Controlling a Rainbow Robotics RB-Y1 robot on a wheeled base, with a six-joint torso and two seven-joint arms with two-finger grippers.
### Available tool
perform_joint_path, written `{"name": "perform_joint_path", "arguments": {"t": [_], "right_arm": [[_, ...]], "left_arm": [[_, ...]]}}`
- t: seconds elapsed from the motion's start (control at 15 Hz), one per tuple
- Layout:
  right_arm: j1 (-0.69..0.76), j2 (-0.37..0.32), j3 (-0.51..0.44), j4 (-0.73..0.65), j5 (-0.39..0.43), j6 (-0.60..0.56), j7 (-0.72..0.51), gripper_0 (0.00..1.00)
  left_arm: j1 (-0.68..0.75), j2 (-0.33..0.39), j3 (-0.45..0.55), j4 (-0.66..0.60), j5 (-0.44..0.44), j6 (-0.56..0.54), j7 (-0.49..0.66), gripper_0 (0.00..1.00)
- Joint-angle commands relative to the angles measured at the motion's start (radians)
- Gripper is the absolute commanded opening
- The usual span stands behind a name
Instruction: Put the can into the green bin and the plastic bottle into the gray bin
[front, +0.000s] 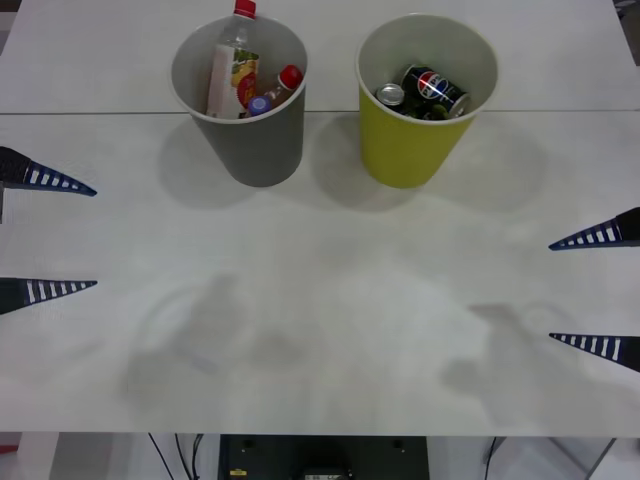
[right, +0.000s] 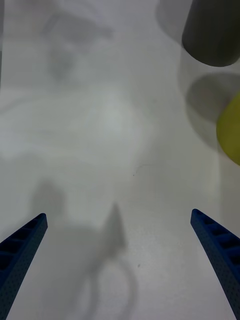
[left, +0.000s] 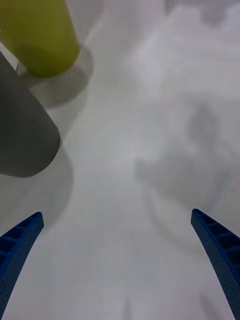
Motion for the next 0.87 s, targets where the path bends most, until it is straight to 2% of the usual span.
{"name": "perform_joint_path", "arguments": {"t": [0.07, 0.33, 0.87], "right_arm": [[0.0, 0.0, 0.0, 0.0, 0.0, 0.0, 0.0, 1.0], [0.0, 0.0, 0.0, 0.0, 0.0, 0.0, 0.0, 1.0], [0.0, 0.0, 0.0, 0.0, 0.0, 0.0, 0.0, 1.0]], "left_arm": [[0.04, -0.03, 0.015, -0.006, 0.009, -0.001, -0.028, 1.0], [0.057, -0.044, 0.026, -0.012, 0.009, -0.047, -0.044, 1.0], [0.066, -0.049, 0.026, -0.03, -0.011, -0.049, -0.051, 1.0]]}}
